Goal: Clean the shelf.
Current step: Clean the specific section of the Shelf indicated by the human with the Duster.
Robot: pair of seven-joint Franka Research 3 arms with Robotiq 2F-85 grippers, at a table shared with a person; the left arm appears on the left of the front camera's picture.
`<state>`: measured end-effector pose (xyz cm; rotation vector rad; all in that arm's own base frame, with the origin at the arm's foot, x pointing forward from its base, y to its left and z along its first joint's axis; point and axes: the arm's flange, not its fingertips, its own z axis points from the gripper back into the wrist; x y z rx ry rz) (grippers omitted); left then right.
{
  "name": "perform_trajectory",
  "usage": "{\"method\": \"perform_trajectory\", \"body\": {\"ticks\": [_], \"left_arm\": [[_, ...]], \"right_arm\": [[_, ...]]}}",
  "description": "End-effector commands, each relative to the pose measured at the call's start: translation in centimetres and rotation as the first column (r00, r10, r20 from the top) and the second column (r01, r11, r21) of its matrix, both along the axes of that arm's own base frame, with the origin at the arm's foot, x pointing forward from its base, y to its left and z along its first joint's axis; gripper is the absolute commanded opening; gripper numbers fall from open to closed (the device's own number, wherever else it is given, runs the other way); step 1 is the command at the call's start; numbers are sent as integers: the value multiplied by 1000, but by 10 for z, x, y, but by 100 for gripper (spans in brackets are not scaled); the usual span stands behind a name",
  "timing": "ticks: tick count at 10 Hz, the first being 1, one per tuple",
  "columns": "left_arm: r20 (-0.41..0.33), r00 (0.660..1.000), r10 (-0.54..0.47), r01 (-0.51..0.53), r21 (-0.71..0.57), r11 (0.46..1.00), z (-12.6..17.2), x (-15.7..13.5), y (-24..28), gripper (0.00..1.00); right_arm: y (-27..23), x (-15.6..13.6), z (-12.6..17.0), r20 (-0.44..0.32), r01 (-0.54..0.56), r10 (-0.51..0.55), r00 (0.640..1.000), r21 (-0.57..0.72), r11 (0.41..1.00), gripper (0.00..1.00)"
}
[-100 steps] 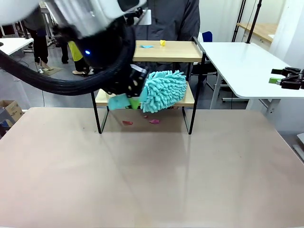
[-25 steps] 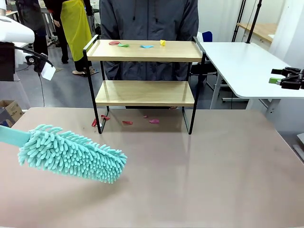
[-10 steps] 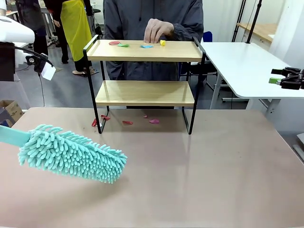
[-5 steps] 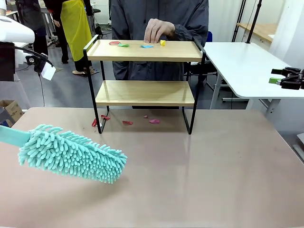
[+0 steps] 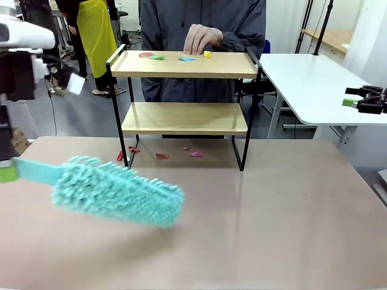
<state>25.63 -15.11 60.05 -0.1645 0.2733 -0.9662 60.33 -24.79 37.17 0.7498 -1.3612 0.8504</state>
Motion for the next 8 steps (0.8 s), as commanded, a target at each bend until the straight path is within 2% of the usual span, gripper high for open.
{"method": "perform_trajectory", "body": {"ticks": [1, 2, 4, 6, 7, 8], "left_arm": [[-8, 999, 40, -41, -194, 980, 14, -2, -14, 13], [-16, 998, 63, -64, -312, 948, 29, -2, -23, 13], [15, 986, 165, -139, -470, 872, 64, -3, -57, 13], [98, 932, 350, -253, -516, 818, 100, -2, -100, 13], [130, 903, 409, -298, -496, 816, 114, 0, -120, 13], [144, 852, 504, -380, -492, 783, 131, 6, -141, 13]], "right_arm": [[1, 0, 3, 4, -5, 5, 1000, -3, 1000, 100], [1, 0, 3, 4, -5, 5, 1000, -3, 1000, 100], [1, 0, 3, 4, -5, 5, 1000, -3, 1000, 100], [1, 0, 3, 4, -5, 5, 1000, -3, 1000, 100], [1, 0, 3, 4, -5, 5, 1000, -3, 1000, 100], [1, 0, 3, 4, -5, 5, 1000, -3, 1000, 100]]}}
